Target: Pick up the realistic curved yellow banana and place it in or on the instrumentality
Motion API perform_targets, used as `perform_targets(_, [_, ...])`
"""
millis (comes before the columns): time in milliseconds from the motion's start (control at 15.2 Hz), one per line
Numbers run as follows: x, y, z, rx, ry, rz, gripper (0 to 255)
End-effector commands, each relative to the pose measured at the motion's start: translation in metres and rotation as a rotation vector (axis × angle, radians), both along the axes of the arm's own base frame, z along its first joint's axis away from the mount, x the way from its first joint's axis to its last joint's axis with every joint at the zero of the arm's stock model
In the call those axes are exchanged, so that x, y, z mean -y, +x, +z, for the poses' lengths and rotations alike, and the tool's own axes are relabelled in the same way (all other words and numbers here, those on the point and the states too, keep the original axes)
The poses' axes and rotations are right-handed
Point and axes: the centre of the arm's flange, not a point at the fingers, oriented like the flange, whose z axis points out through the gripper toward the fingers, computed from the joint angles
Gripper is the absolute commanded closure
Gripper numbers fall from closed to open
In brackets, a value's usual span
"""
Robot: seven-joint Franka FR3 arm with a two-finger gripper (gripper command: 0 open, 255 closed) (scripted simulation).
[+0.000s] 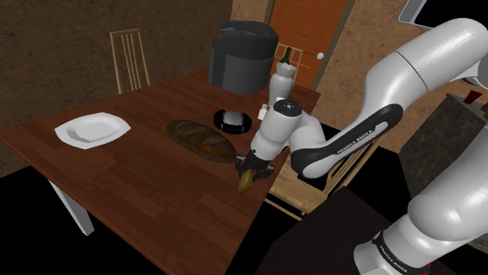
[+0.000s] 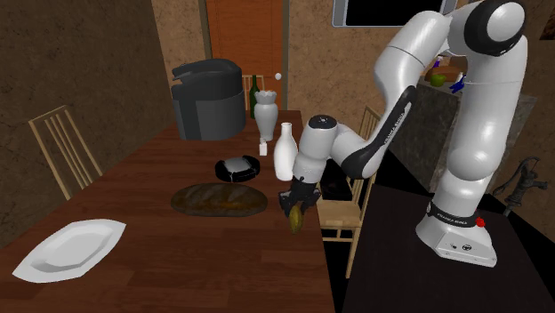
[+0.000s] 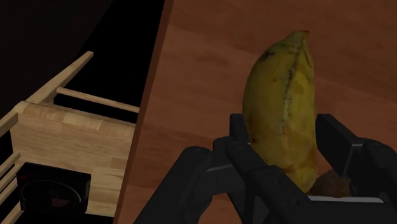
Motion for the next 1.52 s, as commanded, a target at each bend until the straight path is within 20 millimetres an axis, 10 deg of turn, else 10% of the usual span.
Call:
perform_targets(0, [0.001,0.0,0.011,-0.001,0.001,-0.001,255])
perform_targets(990, [0.001,0.0,0.088,-0.001,0.001,-0.001,255])
perform_targets(1452, [0.046,0.081,0.088,-0.001,0.001,-0.001,255])
